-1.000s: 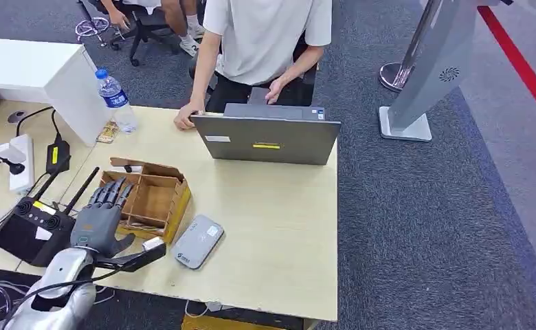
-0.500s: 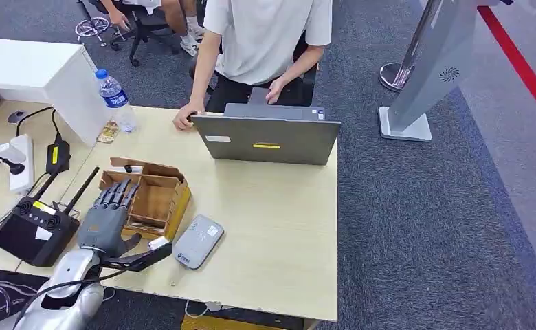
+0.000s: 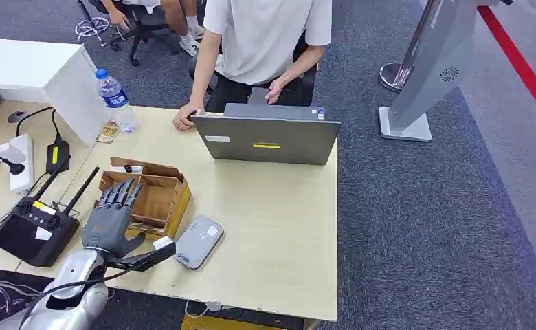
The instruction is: Pass the card to the sensor for recognition and then transmit it.
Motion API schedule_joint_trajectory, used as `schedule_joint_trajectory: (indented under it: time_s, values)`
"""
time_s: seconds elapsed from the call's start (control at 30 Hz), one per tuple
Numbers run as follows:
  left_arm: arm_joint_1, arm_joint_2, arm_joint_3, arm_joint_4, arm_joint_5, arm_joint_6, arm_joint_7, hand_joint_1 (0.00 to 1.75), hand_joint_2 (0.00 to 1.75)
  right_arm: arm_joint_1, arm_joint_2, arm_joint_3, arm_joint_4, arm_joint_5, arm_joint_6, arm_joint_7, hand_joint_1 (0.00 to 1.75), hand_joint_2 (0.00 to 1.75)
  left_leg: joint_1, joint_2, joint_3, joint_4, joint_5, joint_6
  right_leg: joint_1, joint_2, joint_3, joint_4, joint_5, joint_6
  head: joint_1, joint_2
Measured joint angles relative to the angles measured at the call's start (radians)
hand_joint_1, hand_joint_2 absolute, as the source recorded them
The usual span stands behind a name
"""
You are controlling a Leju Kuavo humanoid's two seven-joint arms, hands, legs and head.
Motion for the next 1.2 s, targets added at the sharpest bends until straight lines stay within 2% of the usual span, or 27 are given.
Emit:
schedule_joint_trajectory:
  time_s: [0.03,0.07,0.8,1.07,1.2]
  values:
    - [0.001,-0.001,0.000,0.000,0.000,0.000,0.000,1.50,1.75,0.000,0.000,0.000,0.000,0.000,0.000,0.000,0.00,1.75,0.000,0.000,0.000,0.000,0.000,0.000,0.000,0.000,0.000,0.000,0.000,0.000,0.000,0.000]
    - [0.001,-0.001,0.000,0.000,0.000,0.001,0.000,1.75,1.75,0.000,0.000,0.000,0.000,0.000,0.000,-0.001,0.00,1.75,0.000,0.000,0.000,0.000,0.000,0.000,0.000,0.000,0.000,0.000,0.000,0.000,0.000,0.000]
    - [0.005,-0.001,0.000,0.000,0.065,0.037,-0.052,1.75,1.75,-0.004,0.000,0.000,0.000,0.019,0.005,-0.001,0.00,1.75,0.000,0.000,0.000,0.000,0.000,0.000,0.000,0.000,0.000,0.000,0.000,0.000,0.000,0.000]
    - [0.008,-0.003,0.000,-0.003,0.064,0.104,-0.066,1.75,1.75,-0.007,0.000,0.000,0.000,0.023,0.006,0.000,0.00,1.75,0.000,0.000,0.000,0.000,0.000,0.000,0.000,0.000,0.000,0.000,0.000,0.000,0.000,0.000]
    - [0.023,-0.002,0.000,-0.038,0.069,0.135,-0.080,1.75,1.75,-0.007,0.000,0.000,0.000,0.031,0.006,-0.001,0.00,1.75,0.000,0.000,0.000,0.000,0.000,0.000,0.000,0.000,0.000,0.000,0.000,0.000,0.000,0.000]
